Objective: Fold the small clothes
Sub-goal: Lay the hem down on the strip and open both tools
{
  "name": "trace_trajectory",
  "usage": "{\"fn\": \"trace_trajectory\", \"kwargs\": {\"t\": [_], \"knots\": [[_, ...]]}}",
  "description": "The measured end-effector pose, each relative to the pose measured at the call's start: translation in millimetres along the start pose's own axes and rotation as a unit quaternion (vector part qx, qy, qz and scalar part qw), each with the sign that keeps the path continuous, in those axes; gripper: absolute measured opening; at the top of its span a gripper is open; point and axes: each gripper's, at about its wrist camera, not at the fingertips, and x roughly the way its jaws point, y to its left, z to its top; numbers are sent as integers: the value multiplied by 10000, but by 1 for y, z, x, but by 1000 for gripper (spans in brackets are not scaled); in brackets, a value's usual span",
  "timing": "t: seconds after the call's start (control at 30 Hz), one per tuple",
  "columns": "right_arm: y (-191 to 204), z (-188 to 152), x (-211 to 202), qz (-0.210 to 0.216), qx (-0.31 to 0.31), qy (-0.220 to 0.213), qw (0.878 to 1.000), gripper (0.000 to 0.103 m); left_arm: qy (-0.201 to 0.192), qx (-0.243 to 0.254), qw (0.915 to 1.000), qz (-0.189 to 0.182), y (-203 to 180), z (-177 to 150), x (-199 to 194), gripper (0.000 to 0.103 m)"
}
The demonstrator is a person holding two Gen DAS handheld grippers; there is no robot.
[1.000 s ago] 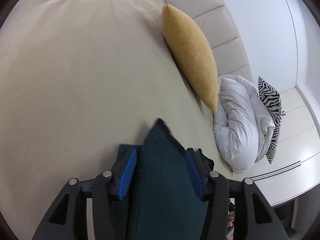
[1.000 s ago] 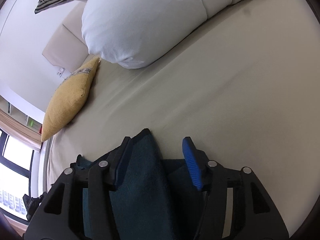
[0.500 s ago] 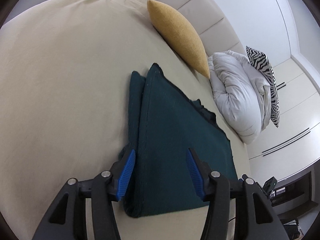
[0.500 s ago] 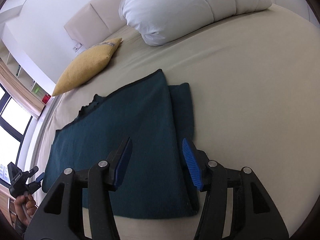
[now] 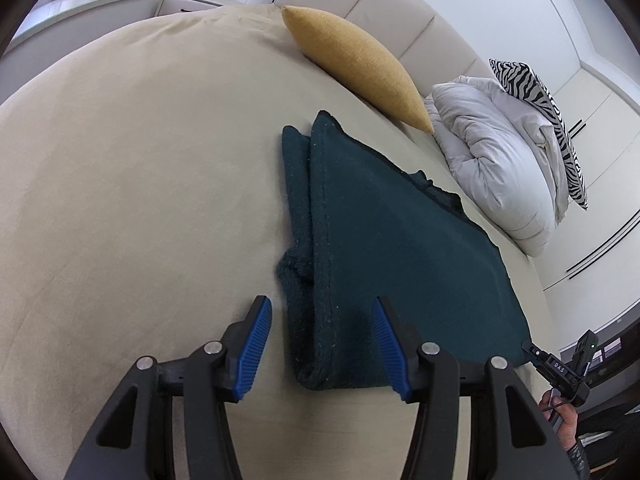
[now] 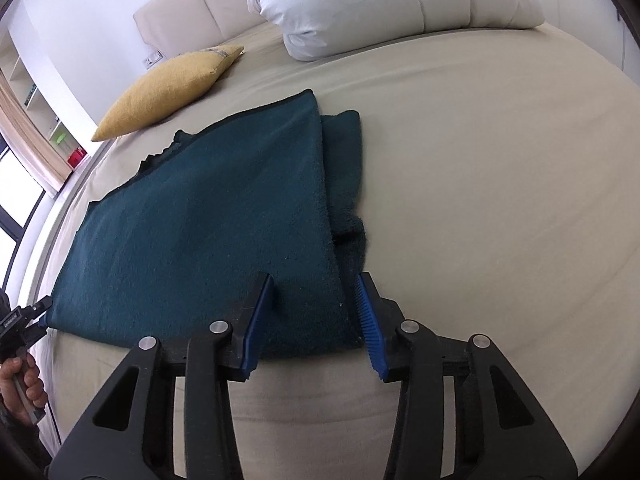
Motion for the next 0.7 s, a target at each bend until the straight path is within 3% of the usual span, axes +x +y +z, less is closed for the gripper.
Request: {"fn": "trace_trajectory", "kwargs": {"t": [0.13, 0.33, 0.37, 0.43, 0.5, 0.7], "knots": [[4, 3, -1, -153, -129, -85, 9998, 26, -111, 268, 9992, 264, -6, -2, -1, 55], [11, 7, -2, -296, -287, -134, 9991, 18, -256, 519, 9970, 524, -14, -4, 0, 53], [11, 7, -2, -310, -291, -126, 9990, 14, -253, 548, 9967, 539, -14, -3, 1, 50], [11, 8, -1, -324, -291, -117, 9990, 12, -245, 635, 9959, 598, -16, -3, 3, 26], [11, 8, -3, -343, -316, -132, 9988, 10, -218, 747, 9950, 620, -19, -4, 5, 14], [18, 8, -4, -469, -533, -110, 9974, 5, -207, 905, 9929, 744, -23, -9, 4, 8]]}}
